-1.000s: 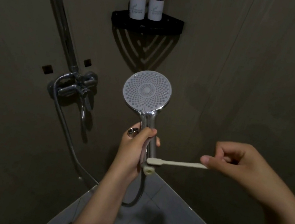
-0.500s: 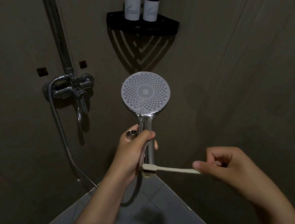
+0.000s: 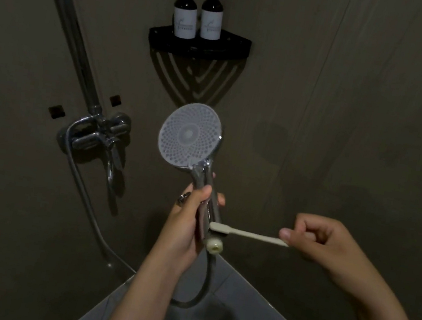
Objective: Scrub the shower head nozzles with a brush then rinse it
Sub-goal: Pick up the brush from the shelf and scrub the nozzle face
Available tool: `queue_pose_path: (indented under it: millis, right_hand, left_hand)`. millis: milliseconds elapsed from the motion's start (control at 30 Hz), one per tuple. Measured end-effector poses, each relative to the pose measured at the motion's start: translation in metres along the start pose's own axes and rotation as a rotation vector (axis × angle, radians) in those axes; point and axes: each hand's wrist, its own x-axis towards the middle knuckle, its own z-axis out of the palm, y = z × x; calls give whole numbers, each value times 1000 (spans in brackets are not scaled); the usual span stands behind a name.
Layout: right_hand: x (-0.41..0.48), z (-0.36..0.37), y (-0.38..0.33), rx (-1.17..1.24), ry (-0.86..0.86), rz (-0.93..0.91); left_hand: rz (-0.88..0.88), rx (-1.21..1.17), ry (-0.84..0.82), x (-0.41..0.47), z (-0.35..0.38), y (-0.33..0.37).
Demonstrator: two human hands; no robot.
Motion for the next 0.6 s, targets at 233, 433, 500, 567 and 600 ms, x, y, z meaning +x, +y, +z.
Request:
queue_pose_path:
  millis: [233,433,500,567,600]
  right_hand:
    - [3,6,5,44,15,9]
    - [4,0,12,54,9,39]
    - [2,-3,14,28,30,44]
    - [1,-5,14,8,59,36]
    - [0,-4,14,9,76,25]
  left_hand:
    - [8,-180,45,5,1,0]
    - [27,-265,-33,4,0,1]
    - [42,-291,-34,6,1,3]
    - [59,-295,-28,8,1,4]
    - [65,-294,-21,8,0,4]
